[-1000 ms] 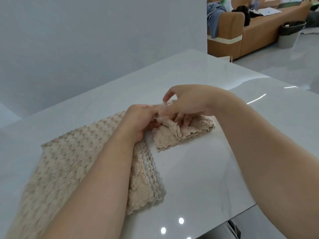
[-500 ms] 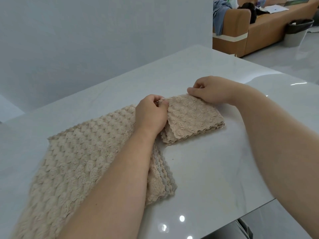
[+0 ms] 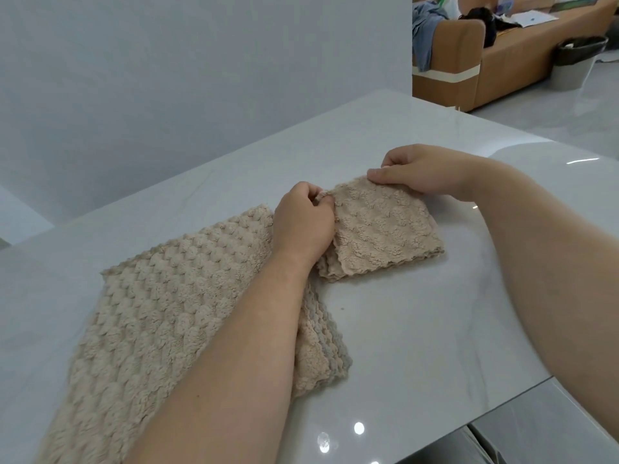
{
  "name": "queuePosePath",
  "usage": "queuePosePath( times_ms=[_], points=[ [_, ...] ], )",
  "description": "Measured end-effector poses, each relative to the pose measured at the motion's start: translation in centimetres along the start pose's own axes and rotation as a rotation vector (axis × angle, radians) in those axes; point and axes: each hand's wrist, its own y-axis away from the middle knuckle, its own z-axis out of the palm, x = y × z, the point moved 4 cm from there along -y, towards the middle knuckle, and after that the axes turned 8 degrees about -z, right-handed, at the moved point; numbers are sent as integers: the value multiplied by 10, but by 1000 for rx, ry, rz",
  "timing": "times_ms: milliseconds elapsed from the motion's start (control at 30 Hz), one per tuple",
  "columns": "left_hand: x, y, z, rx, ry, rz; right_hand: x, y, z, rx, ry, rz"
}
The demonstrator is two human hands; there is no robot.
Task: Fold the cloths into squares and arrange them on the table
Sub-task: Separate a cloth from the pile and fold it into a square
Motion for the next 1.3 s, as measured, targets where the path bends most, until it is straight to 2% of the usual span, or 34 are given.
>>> queuePosePath(
  times_ms=[167, 300, 367, 467, 600, 733, 867, 1133, 1300],
  points=[
    [5, 0, -7, 70, 181, 10, -3, 2, -1, -35, -144, -55],
    [3, -7, -10, 86, 330, -55, -9, 6, -1, -79, -425, -90],
    [7, -10, -15, 94, 350, -67, -12, 8, -3, -53, -534, -116],
    [21, -18, -35, 110, 380, -57, -29, 9, -9, -3, -569, -189],
    [43, -26, -94, 133, 445, -48, -96, 3, -22, 12, -271, -318],
    [47, -17, -171, 216, 377, 69, -177, -4, -18, 90, 42, -449],
    [19, -14, -214, 178, 295, 3, -236, -6, 11, 129, 271, -557],
    [-13, -16, -238, 6, 75, 30, -259, -26, 52, 176, 366, -575],
    [-14, -21, -240, 79, -49, 25, -249, -33, 57, 177, 531, -544]
  ],
)
